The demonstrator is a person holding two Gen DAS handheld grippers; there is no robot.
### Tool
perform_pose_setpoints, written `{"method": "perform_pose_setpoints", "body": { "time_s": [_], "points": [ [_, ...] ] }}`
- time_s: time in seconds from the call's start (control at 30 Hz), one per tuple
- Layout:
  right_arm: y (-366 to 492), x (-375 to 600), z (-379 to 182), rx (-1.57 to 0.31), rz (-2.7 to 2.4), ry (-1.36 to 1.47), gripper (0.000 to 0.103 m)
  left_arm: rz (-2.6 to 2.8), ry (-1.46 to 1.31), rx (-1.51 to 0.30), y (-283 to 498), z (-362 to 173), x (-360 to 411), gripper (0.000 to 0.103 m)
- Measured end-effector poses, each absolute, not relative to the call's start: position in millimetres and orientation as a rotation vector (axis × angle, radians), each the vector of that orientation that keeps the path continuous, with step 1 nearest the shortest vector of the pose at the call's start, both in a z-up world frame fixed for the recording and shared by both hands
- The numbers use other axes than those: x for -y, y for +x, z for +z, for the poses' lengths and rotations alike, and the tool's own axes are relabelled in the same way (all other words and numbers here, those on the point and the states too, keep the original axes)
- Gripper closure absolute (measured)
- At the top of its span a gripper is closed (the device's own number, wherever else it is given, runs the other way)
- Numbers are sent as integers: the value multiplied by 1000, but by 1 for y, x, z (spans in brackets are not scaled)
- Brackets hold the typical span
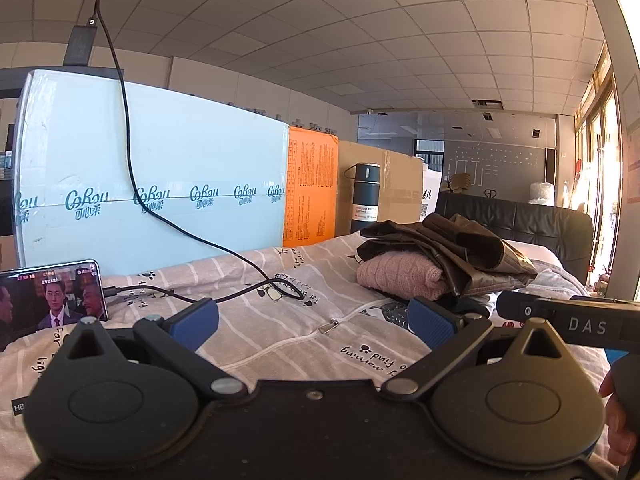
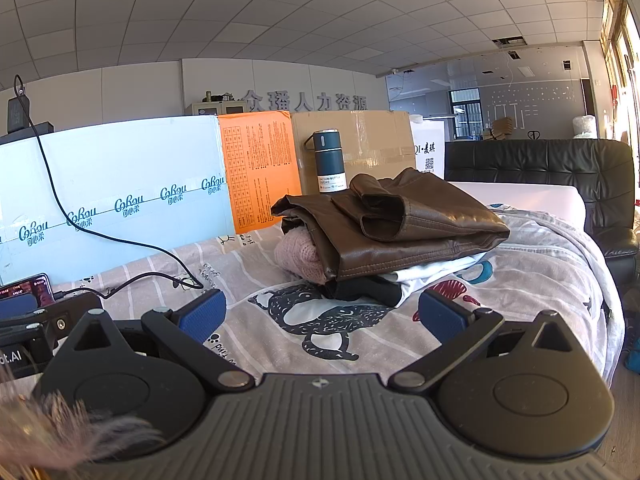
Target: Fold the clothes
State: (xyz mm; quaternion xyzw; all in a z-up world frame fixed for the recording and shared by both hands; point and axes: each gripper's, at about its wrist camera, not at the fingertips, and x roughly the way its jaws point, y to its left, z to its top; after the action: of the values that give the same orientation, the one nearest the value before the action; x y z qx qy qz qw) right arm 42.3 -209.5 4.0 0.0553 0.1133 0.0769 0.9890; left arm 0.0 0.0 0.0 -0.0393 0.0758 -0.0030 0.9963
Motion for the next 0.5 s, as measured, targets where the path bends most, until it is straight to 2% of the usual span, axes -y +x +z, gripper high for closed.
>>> {"method": "perform_pose_setpoints", "body": {
  "time_s": [0.5],
  "points": [
    [42,210,3,-225,156,107,0,-3,-82,-150,0,0,-2,0]
  ]
}}
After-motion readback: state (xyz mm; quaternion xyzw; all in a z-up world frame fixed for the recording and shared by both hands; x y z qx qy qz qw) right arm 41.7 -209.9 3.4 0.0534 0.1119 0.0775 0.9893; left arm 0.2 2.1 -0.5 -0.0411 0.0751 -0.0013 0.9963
